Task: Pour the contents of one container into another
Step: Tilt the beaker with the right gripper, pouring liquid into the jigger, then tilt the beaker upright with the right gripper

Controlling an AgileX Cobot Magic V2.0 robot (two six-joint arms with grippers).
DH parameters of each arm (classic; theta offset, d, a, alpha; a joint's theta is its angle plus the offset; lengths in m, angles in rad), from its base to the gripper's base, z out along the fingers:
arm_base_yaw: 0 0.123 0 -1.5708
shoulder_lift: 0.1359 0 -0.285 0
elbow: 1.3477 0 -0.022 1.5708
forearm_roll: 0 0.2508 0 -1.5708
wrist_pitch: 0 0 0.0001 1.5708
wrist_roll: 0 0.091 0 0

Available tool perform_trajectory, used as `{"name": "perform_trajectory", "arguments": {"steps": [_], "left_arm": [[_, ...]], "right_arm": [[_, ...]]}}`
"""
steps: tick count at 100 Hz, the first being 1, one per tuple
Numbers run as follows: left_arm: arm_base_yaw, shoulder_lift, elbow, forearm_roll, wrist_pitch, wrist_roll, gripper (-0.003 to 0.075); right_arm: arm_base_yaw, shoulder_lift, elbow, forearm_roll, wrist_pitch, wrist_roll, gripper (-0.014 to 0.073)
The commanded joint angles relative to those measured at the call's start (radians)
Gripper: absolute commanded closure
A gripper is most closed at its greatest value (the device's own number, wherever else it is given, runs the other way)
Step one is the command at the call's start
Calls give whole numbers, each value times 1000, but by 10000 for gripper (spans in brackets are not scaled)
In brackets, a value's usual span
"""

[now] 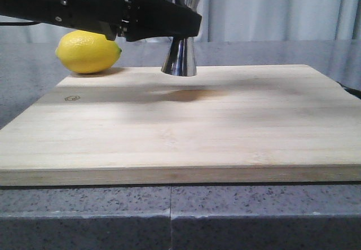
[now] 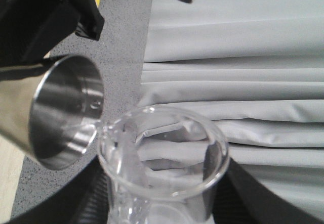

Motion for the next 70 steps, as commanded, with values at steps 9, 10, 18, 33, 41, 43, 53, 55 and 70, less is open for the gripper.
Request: {"name": "perform_trajectory", "arguments": {"steps": [9,10,18,33,41,43,53,55,70], "left_arm": [[-4,-55,-29,-75,94,-8,739],[-4,-55,-29,-75,94,-8,739],[-4,-55,-29,-75,96,-8,739],[-4,-55,-29,-75,100,-8,739],[-4,-55,-29,-75,100,-8,739],[-4,-55,-29,-75,100,-8,739],[-4,-55,-29,-75,100,-8,739],[-4,-55,-29,-75,100,-8,739],[-4,-55,-29,-75,102,-8,739]], "right_arm": [[-2,-40,-37,0,-10,28,389],[-2,-40,-37,0,-10,37,389],[-2,-40,-37,0,-10,101,389],[-2,-40,-37,0,-10,250,389],[-2,-40,-37,0,-16,342,389],[-2,-40,-37,0,-18,364,389],[-2,-40,-37,2,-33,462,389],[-2,-40,-37,2,-34,486,389],[-2,-40,-37,10,-37,663,389]]}}
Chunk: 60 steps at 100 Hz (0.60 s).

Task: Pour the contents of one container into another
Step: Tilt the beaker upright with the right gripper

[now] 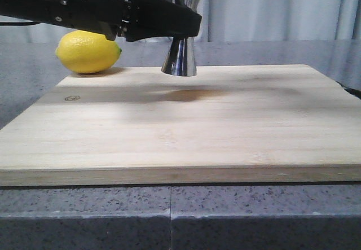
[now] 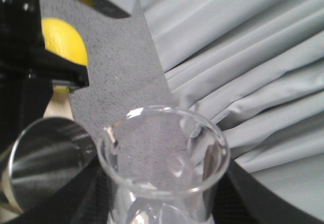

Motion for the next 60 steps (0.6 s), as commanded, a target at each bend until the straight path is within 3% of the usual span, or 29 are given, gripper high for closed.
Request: {"name": "perform_trajectory", "arguments": {"steps": [1,10,32,60], "left_arm": [[-4,-55,-29,-75,102,-8,739],[-4,-55,-29,-75,102,-8,739],[-4,-55,-29,-75,102,-8,739],[-4,-55,-29,-75,102,-8,739]], "right_arm": [[-2,-40,-37,12,-12,127,389],[-4,-40,-37,12,8,241,389],[-25,-40,-37,12,71,380,389],[-201,-40,-35,13,-12,604,389]]}}
